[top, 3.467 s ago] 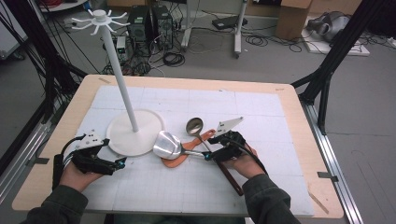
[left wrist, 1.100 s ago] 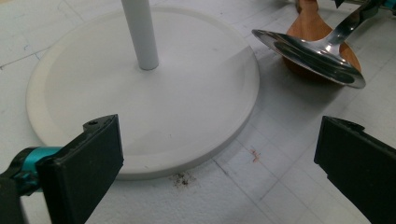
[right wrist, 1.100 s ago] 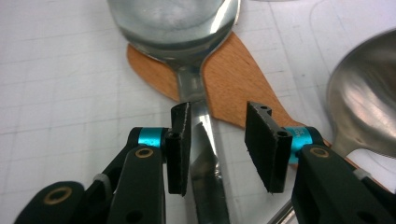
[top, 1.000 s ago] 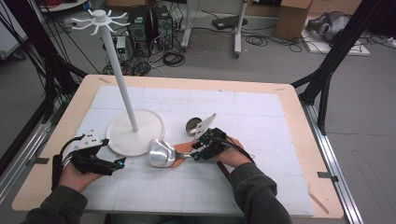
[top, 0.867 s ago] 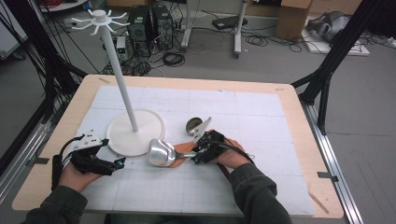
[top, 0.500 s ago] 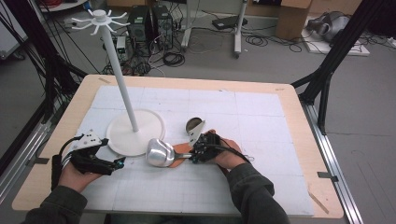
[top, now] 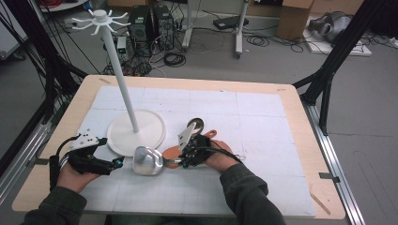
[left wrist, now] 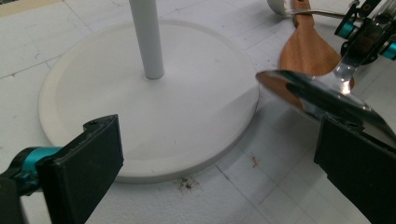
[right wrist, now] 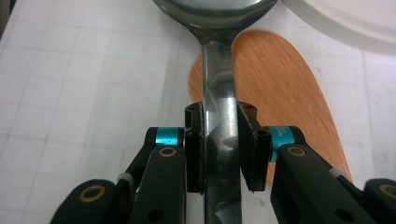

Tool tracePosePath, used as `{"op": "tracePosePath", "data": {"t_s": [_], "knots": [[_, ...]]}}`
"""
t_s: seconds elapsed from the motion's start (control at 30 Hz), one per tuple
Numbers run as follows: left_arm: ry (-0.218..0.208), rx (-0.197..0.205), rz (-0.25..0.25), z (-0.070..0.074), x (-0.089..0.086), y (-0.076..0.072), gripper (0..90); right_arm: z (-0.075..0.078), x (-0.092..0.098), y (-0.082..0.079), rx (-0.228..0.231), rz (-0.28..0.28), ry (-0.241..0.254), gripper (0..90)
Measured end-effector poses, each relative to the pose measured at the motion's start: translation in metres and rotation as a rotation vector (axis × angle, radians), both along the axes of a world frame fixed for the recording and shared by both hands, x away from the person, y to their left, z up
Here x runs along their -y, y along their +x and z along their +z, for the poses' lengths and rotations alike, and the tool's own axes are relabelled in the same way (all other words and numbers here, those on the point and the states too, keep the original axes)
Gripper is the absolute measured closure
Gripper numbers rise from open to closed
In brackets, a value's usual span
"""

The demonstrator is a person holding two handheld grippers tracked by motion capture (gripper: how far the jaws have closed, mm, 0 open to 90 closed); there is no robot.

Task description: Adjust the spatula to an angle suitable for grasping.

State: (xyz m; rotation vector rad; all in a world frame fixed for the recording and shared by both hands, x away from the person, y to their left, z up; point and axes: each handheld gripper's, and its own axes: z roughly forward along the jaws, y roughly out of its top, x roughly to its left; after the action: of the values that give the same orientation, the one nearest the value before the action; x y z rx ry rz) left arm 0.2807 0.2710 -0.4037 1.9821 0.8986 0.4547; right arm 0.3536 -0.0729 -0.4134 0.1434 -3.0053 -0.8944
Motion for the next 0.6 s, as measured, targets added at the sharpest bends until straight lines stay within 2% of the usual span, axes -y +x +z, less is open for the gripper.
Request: {"op": "tracePosePath", "data": {"t_s": [0.13, 0.27, 0.47, 0.53, 0.6], "knots": [[-0.005, 0.002, -0.005, 0.001, 0.0, 0.0, 1.7, -0.002, -0.017, -0.004, -0.009, 0.041, -0.008, 74.8], [-0.015, 0.006, -0.004, 0.001, 0.001, -0.001, 1.7, -0.004, -0.031, -0.006, -0.024, 0.064, 0.008, 74.7], [-0.012, 0.006, -0.019, 0.001, 0.003, -0.001, 1.7, -0.006, -0.034, -0.003, -0.086, 0.03, 0.033, 74.0], [-0.01, 0.007, -0.024, 0.002, 0.004, -0.002, 1.7, -0.007, -0.034, -0.002, -0.094, 0.017, 0.041, 73.0], [-0.008, 0.008, -0.031, 0.002, 0.004, -0.002, 1.8, -0.006, -0.032, -0.002, -0.106, 0.001, 0.046, 65.3]]}}
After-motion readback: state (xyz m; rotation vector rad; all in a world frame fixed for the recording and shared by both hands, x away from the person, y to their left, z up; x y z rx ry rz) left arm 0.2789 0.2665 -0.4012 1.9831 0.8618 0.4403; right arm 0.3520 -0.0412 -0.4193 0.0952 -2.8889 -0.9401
